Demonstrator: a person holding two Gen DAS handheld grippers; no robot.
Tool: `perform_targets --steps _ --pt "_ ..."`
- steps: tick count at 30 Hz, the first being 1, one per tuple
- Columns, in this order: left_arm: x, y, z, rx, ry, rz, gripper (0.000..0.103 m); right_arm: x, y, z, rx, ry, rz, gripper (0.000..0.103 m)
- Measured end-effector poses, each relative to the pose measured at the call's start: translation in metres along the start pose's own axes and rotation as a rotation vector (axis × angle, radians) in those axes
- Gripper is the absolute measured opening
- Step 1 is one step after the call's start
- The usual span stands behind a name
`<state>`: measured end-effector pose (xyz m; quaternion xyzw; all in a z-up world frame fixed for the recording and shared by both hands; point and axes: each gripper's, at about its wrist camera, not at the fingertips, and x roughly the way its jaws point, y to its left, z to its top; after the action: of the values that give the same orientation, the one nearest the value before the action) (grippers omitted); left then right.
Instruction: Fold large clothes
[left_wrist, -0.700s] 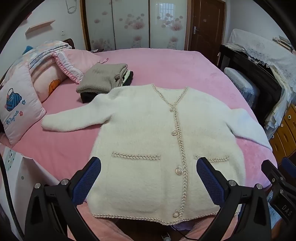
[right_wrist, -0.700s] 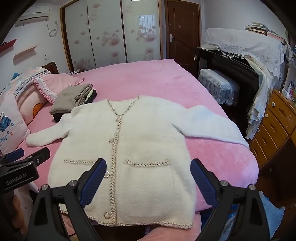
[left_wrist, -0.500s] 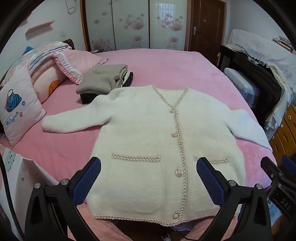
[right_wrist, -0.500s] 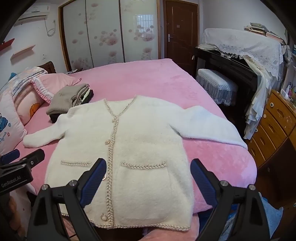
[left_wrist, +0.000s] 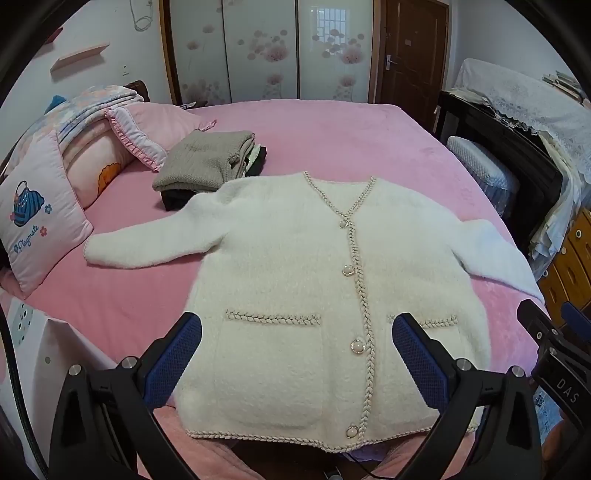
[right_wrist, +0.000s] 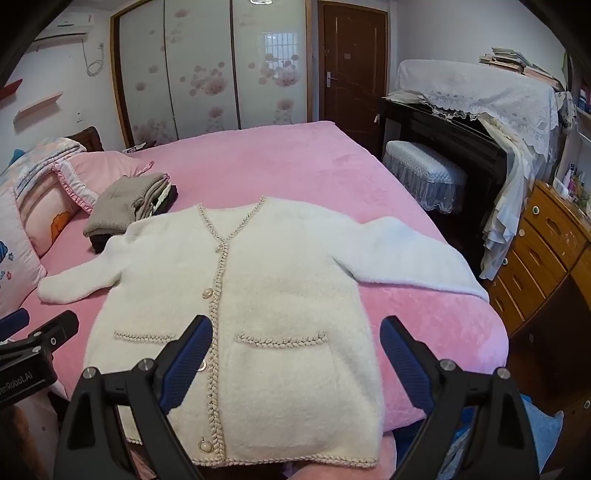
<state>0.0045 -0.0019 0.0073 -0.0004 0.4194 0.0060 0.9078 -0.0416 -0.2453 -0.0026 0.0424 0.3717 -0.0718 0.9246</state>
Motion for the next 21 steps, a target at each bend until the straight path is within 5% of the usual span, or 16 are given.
perform_targets --steps 21 --pt "-0.0001 -0.0043 -0.0052 0.012 0.012 -0.007 0.103 0.0021 0.0063 -0.0065 0.001 0.023 0.038 0.093"
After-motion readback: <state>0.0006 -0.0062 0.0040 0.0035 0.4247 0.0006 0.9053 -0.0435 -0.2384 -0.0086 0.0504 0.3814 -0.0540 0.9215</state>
